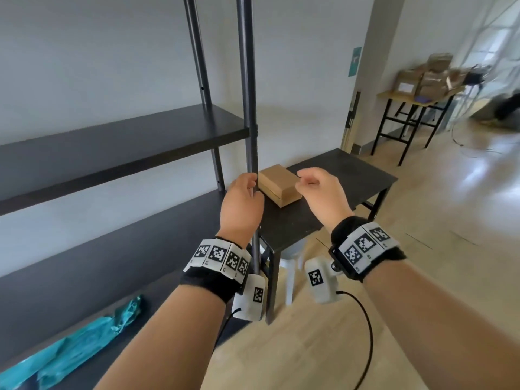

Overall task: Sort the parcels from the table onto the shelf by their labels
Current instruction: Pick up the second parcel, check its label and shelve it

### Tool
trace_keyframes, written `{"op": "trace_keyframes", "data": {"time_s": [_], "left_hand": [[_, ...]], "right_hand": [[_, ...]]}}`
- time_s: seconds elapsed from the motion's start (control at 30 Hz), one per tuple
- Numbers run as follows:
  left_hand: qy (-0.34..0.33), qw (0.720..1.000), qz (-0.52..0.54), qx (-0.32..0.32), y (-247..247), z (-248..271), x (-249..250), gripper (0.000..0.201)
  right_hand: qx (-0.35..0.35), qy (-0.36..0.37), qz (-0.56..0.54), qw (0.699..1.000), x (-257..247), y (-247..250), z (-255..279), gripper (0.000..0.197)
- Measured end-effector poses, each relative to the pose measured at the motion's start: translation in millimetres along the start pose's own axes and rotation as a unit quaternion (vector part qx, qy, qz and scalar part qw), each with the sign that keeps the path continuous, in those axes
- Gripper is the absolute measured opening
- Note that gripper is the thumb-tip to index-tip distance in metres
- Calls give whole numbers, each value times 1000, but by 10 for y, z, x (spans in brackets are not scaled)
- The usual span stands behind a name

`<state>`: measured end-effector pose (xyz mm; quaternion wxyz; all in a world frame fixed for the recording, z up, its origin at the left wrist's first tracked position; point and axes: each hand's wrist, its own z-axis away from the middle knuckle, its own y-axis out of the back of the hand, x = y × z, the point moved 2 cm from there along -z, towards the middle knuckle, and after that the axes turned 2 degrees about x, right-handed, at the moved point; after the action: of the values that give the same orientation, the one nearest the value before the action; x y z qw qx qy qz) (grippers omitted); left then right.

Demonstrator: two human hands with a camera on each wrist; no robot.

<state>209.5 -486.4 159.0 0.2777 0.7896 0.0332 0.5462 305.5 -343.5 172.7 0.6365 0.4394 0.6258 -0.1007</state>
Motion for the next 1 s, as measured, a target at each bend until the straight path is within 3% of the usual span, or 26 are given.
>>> {"op": "trace_keyframes", "data": {"time_s": [0.2,0.47,0.8,1.0], "left_hand": [[25,999,-15,-27,-668,-302,-45,43],[63,997,-13,-51,-1478,-1104,-246,40],[130,990,-18,-52,-2095,-1969,-569,42],[173,984,-38,-31,-2371,-2321,-770,40]], "right_hand": [[15,-41,-9,999,529,306,-416,35],[5,-78,6,997,1036,338,-1323,37],[-41,-101,52,993,1533,201,-2431,37],[-105,-98,75,987,1759,44,-3052,40]]}}
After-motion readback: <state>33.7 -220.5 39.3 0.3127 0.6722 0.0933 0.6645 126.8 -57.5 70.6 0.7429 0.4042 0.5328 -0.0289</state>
